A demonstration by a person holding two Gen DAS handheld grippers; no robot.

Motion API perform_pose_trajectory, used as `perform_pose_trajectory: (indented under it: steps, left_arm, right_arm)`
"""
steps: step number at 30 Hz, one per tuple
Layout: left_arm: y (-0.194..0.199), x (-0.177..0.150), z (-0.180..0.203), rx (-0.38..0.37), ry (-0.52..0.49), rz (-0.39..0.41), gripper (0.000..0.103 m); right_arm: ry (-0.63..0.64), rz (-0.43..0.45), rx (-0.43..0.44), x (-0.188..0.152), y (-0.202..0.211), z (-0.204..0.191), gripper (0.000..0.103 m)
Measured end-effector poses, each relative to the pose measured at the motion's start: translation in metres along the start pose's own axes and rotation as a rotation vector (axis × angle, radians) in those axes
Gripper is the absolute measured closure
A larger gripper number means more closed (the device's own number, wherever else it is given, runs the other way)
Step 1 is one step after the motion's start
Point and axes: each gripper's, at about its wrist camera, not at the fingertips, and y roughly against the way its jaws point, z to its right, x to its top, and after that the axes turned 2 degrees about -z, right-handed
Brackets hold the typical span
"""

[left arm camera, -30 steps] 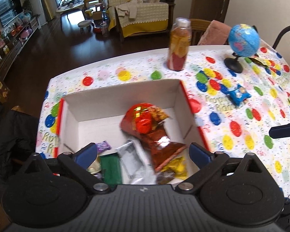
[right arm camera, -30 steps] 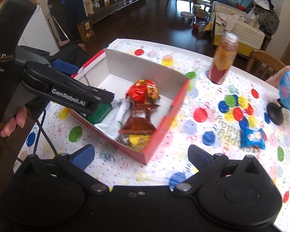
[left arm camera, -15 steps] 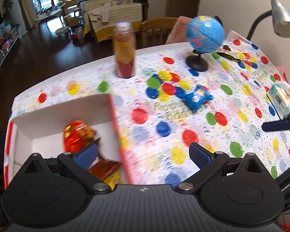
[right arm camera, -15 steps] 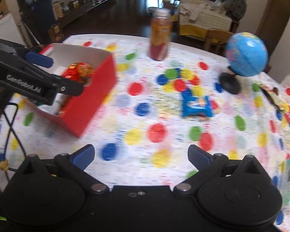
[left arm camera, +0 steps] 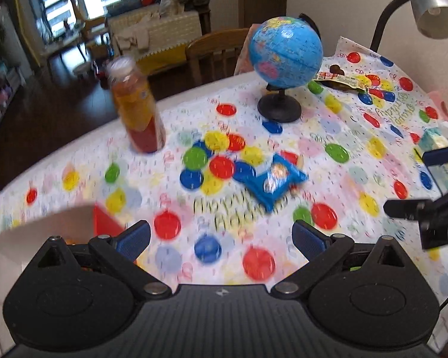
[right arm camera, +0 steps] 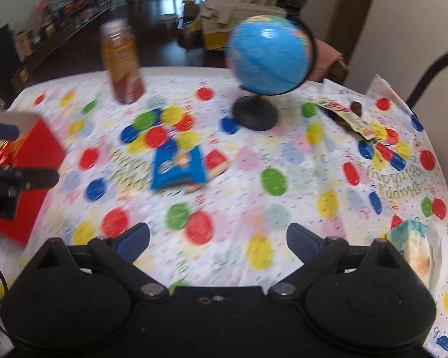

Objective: Organize snacks
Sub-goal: 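Move both tools back from the box toward the blue packet and cream stick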

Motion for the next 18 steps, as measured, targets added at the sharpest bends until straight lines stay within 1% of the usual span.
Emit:
perform_pose_trajectory:
  steps: [4, 7, 10, 13, 17, 18]
  left_arm:
    - [-0.025, 0.018, 0.018, 0.011, -0.074, 0.010, 0.001]
    - [-0.047, 0.028, 0.029, 0.008, -0.131, -0.003, 0.001]
    - [-0.069, 0.035, 0.037, -0.018, -0.180, -0.033, 0.001]
    - [-0.088, 0.041, 0.042, -0.048, -0.214, -0.048, 0.001]
    - [-0.111, 0.047, 0.047, -0.077, -0.248, -0.066, 0.002]
    - [-0.116, 0.048, 0.048, -0.086, -0.256, -0.073, 0.002]
  right_arm:
    - [-0.068, -0.003, -0.018, 0.015, -0.023, 0.018, 0.012]
    - [-0.122, -0.022, -0.021, 0.027, -0.047, 0.026, 0.016]
    - [-0.165, -0.033, -0.021, 0.039, -0.068, 0.030, 0.016]
    - [-0.198, -0.049, -0.026, 0.050, -0.090, 0.034, 0.019]
    - [-0.241, -0.073, -0.035, 0.062, -0.118, 0.038, 0.026]
    - [-0.252, -0.078, -0.034, 0.064, -0.124, 0.039, 0.026]
